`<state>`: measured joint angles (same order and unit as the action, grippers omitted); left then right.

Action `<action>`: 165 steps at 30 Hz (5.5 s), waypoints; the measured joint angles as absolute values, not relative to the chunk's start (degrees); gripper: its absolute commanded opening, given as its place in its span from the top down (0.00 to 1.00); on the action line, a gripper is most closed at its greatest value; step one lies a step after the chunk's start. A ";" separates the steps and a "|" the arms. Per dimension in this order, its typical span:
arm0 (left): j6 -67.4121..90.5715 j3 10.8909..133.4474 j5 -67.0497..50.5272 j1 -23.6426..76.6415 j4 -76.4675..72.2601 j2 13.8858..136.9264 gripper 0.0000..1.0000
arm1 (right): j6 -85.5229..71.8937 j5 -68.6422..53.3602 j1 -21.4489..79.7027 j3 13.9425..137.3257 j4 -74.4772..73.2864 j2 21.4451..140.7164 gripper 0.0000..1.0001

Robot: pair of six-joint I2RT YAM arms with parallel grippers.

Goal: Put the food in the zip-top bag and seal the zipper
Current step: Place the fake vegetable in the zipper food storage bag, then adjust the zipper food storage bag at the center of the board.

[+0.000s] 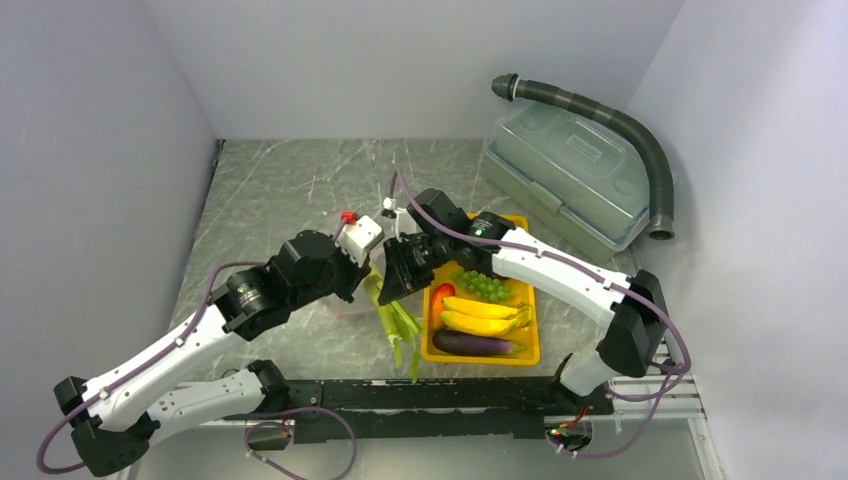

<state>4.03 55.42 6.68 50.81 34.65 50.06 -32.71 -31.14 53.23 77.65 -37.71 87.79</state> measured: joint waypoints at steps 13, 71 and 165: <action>3.81 55.42 5.98 50.81 34.52 48.18 1.00 | -39.20 -31.79 52.90 79.31 -31.94 91.53 0.43; 11.97 67.05 13.37 50.81 42.74 59.29 1.00 | -6.90 -0.54 72.27 52.10 7.11 74.74 0.41; 10.22 83.92 37.45 50.28 51.48 53.60 0.07 | -6.20 0.21 61.82 87.70 -15.11 78.06 1.00</action>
